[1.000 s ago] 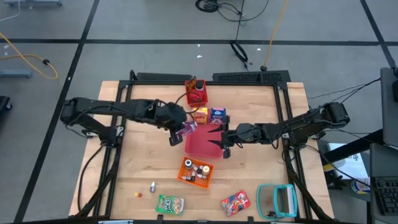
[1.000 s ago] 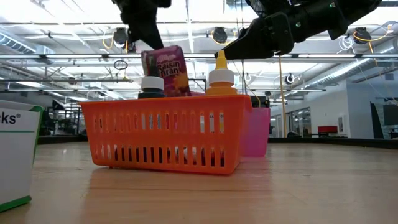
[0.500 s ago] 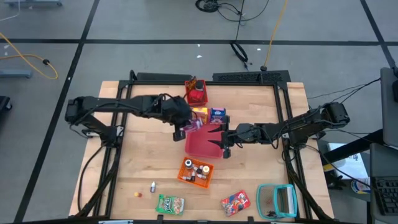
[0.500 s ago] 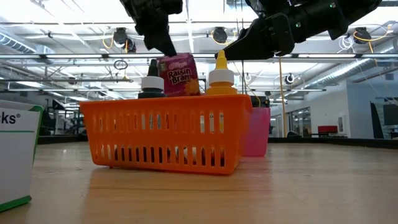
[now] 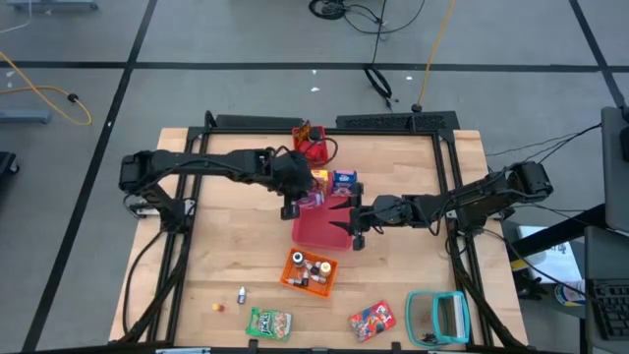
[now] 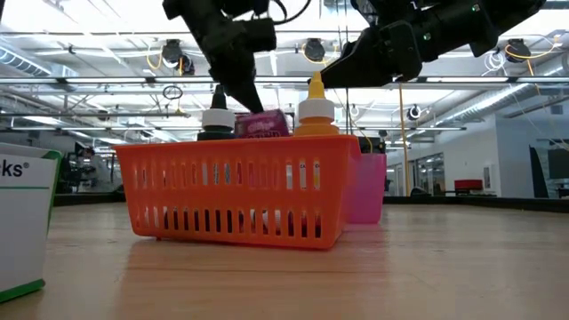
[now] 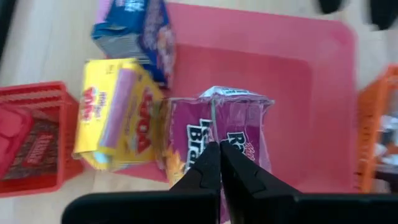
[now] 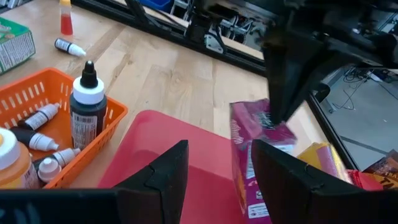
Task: Pick & Place Kitchen Items
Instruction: Put the violet cereal box into the pink bin, then put the green cereal box into the pink bin
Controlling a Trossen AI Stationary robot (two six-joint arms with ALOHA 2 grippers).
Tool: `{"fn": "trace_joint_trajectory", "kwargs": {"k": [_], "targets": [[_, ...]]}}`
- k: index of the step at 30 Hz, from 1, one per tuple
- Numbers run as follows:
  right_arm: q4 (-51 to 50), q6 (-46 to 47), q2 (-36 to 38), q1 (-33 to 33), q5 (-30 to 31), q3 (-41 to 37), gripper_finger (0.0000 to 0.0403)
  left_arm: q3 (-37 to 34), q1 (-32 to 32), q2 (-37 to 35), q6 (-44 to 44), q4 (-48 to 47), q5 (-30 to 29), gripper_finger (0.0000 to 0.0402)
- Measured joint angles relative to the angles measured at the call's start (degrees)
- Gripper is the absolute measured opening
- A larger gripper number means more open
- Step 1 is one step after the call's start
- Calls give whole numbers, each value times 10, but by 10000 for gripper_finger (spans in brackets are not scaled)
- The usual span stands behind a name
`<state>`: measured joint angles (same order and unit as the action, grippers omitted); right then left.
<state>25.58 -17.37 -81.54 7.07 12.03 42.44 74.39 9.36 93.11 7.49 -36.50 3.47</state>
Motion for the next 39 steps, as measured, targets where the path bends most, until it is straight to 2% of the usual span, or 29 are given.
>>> {"fn": "trace_joint_trajectory", "kwargs": {"k": [7, 15, 30, 39], "targets": [[-5, 0, 0, 0, 1, 0, 169, 0, 20, 11, 28, 19, -36, 0], [-6, -2, 0, 0, 1, 0, 169, 0, 29, 12, 51, 37, -36, 3], [-6, 0, 0, 0, 1, 0, 169, 0, 53, 12, 10, 39, -52, 60], [-9, 2, 0, 0, 1, 0, 169, 0, 40, 5, 13, 25, -54, 67]]}}
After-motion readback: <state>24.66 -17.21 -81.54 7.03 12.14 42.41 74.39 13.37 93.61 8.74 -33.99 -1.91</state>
